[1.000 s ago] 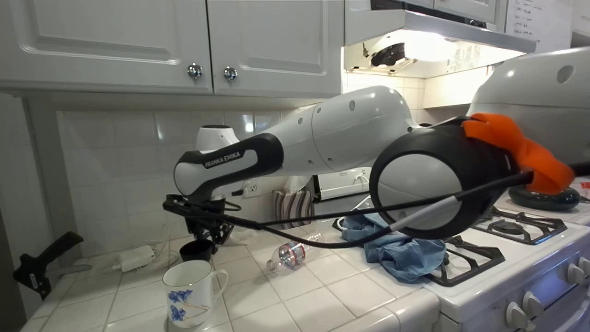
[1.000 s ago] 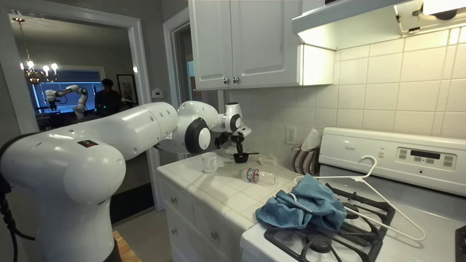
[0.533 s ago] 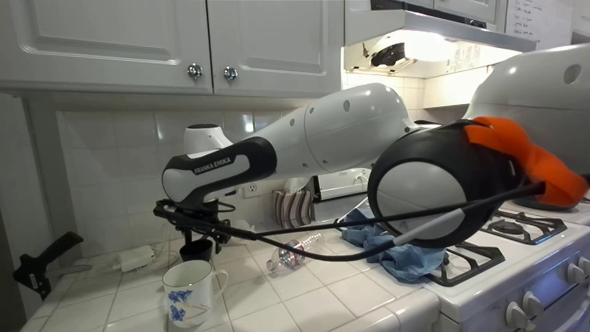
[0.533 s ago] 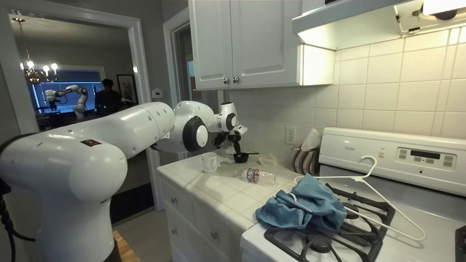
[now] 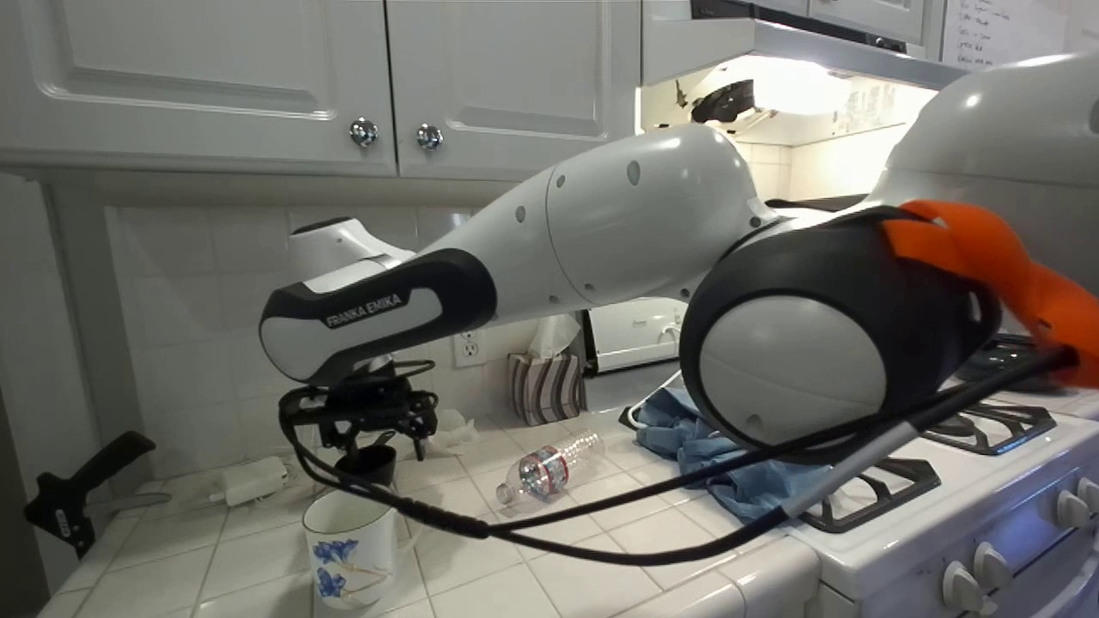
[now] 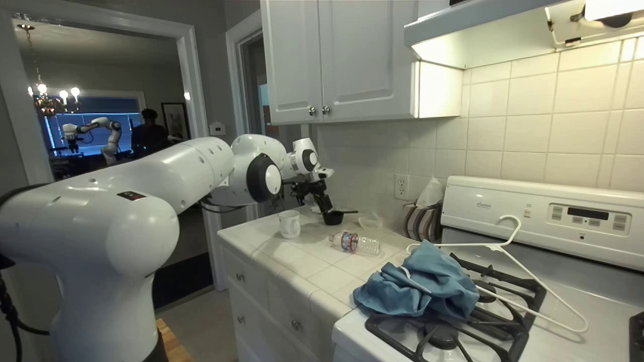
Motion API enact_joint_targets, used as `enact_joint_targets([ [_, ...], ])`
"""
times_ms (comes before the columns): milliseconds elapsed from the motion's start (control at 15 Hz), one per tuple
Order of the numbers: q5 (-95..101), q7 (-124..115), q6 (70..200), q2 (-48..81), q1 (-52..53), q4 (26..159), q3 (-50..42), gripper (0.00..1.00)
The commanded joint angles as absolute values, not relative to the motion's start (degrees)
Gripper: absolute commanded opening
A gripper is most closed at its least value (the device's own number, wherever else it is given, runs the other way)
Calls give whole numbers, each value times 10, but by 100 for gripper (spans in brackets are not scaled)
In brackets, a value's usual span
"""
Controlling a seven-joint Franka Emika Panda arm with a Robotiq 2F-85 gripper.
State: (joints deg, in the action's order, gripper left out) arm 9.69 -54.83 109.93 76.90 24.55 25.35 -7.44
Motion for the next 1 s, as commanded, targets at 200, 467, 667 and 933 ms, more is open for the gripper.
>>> enact_joint_targets([
  [200, 150, -419, 1069, 750, 280, 253, -101, 100],
  [467, 150, -423, 1111, 755, 286, 253, -108, 100],
  [667, 140, -439, 1113, 754, 281, 253, -101, 100],
  [933, 139, -457, 1123, 754, 278, 253, -102, 100],
])
